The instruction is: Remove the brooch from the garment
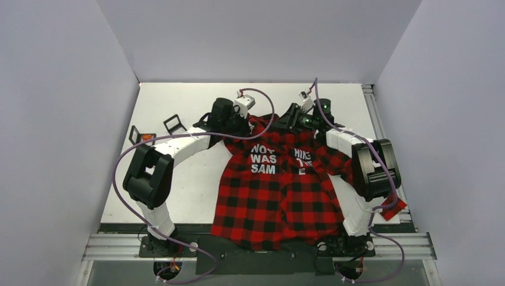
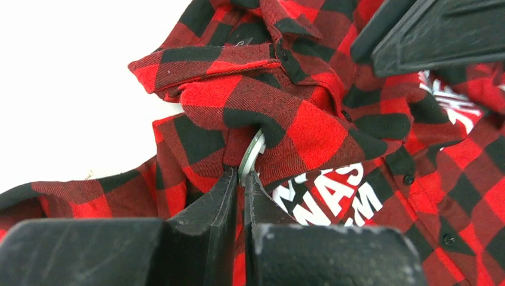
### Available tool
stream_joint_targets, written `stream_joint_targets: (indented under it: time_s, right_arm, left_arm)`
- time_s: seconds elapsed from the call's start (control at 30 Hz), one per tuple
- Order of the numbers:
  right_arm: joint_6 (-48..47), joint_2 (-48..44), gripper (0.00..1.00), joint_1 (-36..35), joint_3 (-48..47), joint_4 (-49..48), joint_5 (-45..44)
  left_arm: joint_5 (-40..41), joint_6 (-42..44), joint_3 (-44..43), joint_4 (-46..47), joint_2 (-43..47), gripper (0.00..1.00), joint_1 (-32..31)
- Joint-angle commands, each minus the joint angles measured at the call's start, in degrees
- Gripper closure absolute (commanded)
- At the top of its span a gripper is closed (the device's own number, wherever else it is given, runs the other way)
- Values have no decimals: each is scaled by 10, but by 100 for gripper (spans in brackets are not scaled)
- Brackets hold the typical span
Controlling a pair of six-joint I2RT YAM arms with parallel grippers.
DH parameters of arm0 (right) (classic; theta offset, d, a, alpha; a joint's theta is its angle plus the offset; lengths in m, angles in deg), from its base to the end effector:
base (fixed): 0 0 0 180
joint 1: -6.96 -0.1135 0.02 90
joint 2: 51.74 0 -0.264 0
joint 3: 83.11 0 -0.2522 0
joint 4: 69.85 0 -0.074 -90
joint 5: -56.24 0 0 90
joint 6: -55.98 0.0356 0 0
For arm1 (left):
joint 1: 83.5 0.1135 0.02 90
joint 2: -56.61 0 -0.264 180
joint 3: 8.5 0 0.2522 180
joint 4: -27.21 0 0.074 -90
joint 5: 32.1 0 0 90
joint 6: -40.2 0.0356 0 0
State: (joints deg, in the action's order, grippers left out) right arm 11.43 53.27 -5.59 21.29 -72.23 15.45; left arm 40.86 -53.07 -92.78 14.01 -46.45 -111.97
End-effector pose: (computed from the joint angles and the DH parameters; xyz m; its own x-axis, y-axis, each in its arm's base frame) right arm 0.3794 0.1121 0.2004 -0.8815 0.2807 -0.3797 -0.2453 0.4149 0.8762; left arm 0.3555 -0.2047 0.2323 -0.5033 0.2109 -0.8380 0.6466 0.7352 -0.2033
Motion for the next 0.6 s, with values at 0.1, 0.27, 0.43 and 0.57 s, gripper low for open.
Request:
stream_joint_targets:
  time_s: [0.1,0.27,0.43,0.57]
  right_arm:
    - [-120,-49,49,-21,-23,102,-14]
    - [-128,-54,44,-48,-1,92,-1]
    - [-104,-44,42,-72,13,45,27]
    - [-100,-41,39,-85,12,27,31]
  left_arm:
    - [82,74,-70,-161,37,100,-15]
    - [-14,42,-90,-233,33,100,3]
    - [-100,6,-94,-255,28,100,24]
    - [-147,-2,-110,-280,21,100,32]
